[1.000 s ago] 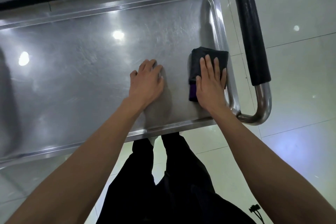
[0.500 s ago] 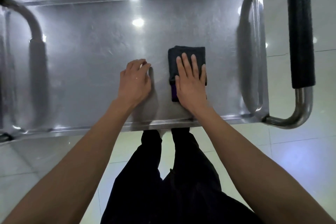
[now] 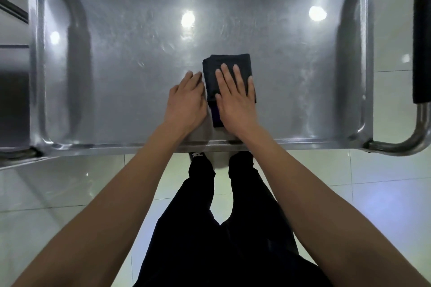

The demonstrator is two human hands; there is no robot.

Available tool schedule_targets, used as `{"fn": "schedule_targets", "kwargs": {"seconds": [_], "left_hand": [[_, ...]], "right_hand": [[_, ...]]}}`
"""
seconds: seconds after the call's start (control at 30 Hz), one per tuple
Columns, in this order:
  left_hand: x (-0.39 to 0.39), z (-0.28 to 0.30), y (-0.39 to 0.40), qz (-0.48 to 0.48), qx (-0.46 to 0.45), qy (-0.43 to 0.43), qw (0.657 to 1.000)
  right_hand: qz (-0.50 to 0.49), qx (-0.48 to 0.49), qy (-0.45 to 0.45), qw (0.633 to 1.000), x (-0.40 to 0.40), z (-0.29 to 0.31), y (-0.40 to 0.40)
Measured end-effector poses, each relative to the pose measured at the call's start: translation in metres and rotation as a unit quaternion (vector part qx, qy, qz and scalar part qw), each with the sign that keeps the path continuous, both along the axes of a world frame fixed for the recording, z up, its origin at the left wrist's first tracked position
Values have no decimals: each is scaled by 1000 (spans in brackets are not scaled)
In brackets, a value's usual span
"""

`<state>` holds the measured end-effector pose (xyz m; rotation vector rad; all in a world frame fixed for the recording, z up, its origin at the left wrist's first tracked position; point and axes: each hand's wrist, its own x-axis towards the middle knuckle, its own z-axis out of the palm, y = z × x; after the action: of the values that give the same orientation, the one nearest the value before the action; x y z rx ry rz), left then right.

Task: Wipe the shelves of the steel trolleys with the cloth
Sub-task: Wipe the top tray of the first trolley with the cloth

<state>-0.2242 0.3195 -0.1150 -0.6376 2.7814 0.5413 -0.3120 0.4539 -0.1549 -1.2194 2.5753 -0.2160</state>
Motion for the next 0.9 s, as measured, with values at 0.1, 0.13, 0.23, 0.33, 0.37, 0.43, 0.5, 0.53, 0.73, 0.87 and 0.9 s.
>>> {"fn": "schedule_targets", "kwargs": {"seconds": [0.1,0.13,0.23,0.33,0.37,0.43,0.5,0.53,0.73,0.87,0.9], "left_hand": [[-4,1,9,6,-2,4,1000],[-7,1,14,8,-1,9,1000],[-17,-1,31,9,-2,7,1000],[-34,-1,55,-3,-3,1,1000],[-41,-1,65,-9,-1,0,1000],[-53,1,85,-22,3,1,1000],[-64,3,106,-35,7,11,999],[-70,4,117,-42,10,16,999],[-101,7,175,-72,14,5,997],[-108,5,194,-83,-13,-28,996],[-108,5,197,-86,-21,-33,996]], "right_hand": [[1,0,-7,1000,0,3,13],[-3,-1,-6,1000,-1,4,20],[-19,-3,-10,1000,-10,3,42],[-37,0,-3,999,-28,0,74],[-46,-1,-1,999,-35,-1,86],[-70,0,1,998,-51,0,109],[-90,4,1,996,-67,1,133],[-99,4,-2,995,-75,1,144],[-157,15,0,987,-121,1,213],[-176,20,2,984,-145,4,243],[-172,21,2,985,-148,5,245]]}}
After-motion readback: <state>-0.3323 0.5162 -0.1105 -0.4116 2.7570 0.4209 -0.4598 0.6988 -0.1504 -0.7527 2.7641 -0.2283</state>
